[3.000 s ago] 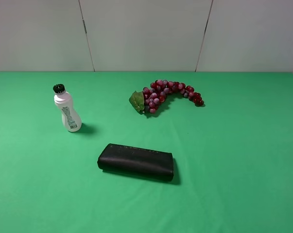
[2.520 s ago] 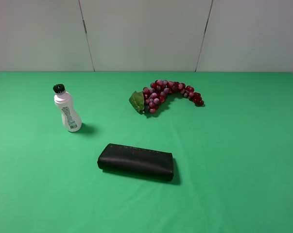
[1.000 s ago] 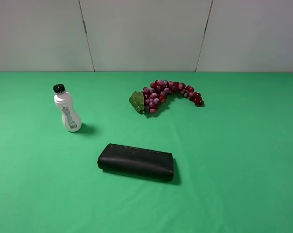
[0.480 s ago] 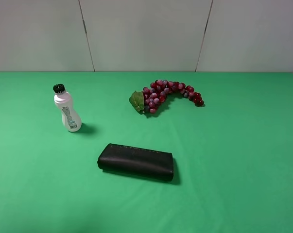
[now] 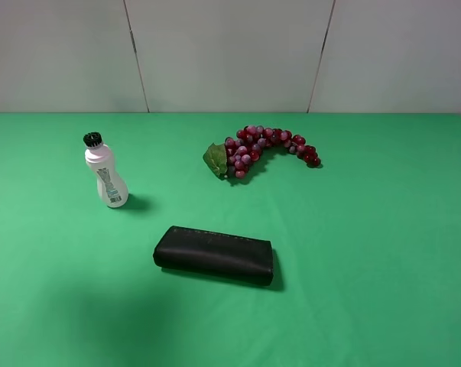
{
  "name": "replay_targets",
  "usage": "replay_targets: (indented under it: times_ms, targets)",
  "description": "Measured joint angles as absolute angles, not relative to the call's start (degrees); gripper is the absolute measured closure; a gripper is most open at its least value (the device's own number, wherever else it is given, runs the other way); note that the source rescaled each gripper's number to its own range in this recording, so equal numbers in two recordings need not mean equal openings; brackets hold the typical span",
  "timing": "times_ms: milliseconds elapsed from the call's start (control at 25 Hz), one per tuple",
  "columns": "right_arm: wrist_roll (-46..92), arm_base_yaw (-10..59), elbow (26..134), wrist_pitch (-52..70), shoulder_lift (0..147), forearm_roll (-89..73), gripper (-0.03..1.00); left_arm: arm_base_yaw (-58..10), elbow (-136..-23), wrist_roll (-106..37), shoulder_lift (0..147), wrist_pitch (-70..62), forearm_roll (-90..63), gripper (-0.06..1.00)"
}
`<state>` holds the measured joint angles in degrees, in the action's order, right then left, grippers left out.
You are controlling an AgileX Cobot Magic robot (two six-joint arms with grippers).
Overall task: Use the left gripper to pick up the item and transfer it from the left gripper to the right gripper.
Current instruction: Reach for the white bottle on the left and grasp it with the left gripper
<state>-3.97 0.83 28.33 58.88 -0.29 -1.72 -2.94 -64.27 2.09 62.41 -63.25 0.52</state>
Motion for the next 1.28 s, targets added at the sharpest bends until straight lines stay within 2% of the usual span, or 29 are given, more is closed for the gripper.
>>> replay_targets:
  times_ms: [160,600,1280]
  targets:
    - [-4.0,0.8,28.3,58.9,-0.3,-1.7,-0.03,-6.8,-68.0,3.1,71.2,-63.2,0.4,-0.06]
    - [-4.0,0.8,28.3,58.9,-0.3,-1.7,-0.03,-11.6,-70.2,6.0,86.4,-60.4,0.4,-0.06]
    - [-4.0,0.8,28.3,58.9,-0.3,-1.7,-0.03,-14.7,-70.2,6.1,100.3,-52.9,-2.1,-0.06]
